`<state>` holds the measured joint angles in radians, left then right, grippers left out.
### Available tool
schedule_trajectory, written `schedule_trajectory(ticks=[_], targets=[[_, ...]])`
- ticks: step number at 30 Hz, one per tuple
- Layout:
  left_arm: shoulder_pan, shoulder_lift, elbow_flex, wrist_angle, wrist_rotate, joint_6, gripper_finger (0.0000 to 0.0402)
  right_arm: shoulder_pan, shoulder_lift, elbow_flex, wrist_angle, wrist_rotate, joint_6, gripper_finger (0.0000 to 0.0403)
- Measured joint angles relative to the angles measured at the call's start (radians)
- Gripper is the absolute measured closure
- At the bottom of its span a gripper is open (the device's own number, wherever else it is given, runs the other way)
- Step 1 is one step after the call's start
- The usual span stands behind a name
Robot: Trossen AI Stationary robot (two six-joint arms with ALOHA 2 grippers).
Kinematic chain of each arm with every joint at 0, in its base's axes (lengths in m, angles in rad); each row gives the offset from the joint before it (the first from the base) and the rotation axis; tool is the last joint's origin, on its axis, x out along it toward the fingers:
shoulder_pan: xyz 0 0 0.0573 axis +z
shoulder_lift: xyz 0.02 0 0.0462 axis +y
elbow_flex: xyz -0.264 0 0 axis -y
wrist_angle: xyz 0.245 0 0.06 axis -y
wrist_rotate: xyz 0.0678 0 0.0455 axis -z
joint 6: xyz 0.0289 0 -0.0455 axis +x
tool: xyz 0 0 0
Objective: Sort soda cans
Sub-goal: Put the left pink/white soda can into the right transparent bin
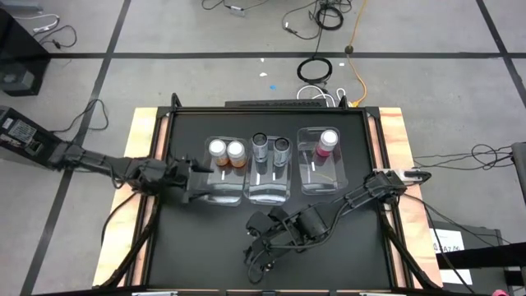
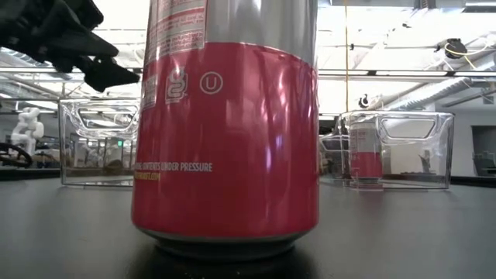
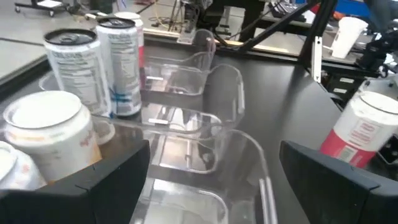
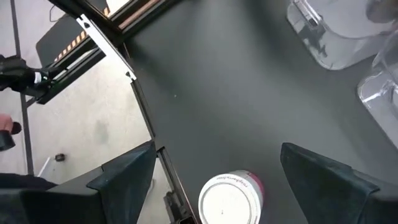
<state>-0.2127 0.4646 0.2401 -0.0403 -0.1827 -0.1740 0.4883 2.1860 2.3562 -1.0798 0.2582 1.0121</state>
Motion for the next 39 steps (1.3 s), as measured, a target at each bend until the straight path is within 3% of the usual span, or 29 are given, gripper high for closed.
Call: schedule_trajectory(ticks=[8, 13, 18, 25, 39], targets=[[0.140, -0.065, 0.000, -0.033, 0.071, 0.027, 0.0033, -0.010, -0.002, 0.000, -0.010, -0.003, -0.002, 0.0064], [0.143, -0.175, 0.000, -0.134, 0.076, 0.024, 0.0033, -0.009, -0.002, 0.000, -0.019, -0.006, -0.002, 0.0064], [0.142, -0.308, -0.003, -0.208, 0.078, -0.001, 0.0033, -0.009, -0.002, 0.000, -0.038, -0.075, 0.029, 0.0064], [0.142, -0.465, -0.081, -0.293, 0.085, -0.050, 0.0033, -0.009, -0.019, 0.000, -0.063, -0.106, 0.042, 0.0065], [0.140, -0.455, -0.170, -0.121, 0.064, -0.029, 0.0033, -0.018, -0.069, 0.000, -0.119, -0.124, 0.052, 0.0065]])
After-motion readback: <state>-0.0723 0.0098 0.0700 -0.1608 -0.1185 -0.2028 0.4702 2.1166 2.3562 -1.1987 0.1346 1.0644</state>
